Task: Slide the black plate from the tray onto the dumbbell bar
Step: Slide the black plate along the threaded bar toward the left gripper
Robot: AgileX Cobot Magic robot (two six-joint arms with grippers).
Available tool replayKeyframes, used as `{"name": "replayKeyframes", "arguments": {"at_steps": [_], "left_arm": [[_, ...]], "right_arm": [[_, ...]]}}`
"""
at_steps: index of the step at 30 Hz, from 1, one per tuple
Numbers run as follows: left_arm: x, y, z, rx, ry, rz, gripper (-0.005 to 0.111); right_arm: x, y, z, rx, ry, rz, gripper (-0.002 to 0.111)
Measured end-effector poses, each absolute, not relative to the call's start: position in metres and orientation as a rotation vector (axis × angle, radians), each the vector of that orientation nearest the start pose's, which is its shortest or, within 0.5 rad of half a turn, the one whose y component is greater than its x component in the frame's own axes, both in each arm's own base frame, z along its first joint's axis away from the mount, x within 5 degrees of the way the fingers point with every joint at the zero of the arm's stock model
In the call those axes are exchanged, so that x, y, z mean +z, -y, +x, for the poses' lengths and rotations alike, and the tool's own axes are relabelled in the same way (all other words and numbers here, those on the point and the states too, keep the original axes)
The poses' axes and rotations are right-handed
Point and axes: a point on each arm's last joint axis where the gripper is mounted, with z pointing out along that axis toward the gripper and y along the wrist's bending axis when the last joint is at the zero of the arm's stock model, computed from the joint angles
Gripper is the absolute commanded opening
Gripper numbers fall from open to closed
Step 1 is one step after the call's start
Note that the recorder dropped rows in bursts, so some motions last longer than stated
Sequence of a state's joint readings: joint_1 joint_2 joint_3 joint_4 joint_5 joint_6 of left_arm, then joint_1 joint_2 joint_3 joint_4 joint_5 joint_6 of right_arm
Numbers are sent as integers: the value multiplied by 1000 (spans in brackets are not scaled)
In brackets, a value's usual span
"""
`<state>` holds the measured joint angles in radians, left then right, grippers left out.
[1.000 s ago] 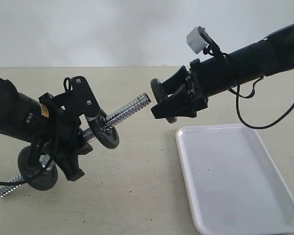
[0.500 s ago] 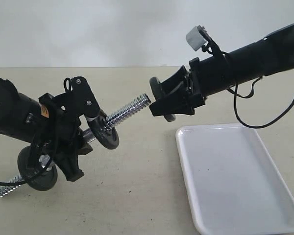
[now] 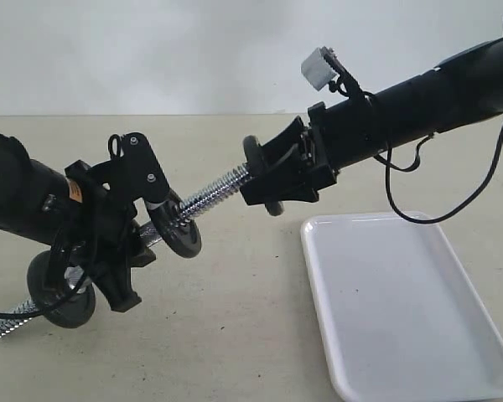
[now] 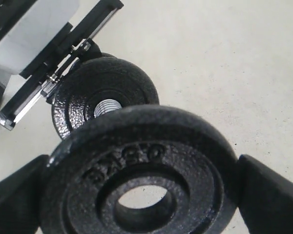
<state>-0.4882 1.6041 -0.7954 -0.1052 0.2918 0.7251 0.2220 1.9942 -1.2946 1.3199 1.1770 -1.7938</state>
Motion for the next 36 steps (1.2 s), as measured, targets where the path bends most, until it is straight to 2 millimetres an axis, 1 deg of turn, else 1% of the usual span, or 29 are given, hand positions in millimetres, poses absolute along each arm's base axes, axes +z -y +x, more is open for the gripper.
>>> {"name": "replayKeyframes", "arguments": {"at_steps": [16,28,36], "left_arm": [[177,142,262,8,-2199,1382,4],[176,142,261,7,-2209,1392,4],[175,140,259,15,-2222,1428,4]], "right_arm": [[204,-167,359,1179,-1752,-1290,0],[203,-168,357,1212,-1812,-1269,0],[200,-180,352,1193,-1810,-1322,0]]}}
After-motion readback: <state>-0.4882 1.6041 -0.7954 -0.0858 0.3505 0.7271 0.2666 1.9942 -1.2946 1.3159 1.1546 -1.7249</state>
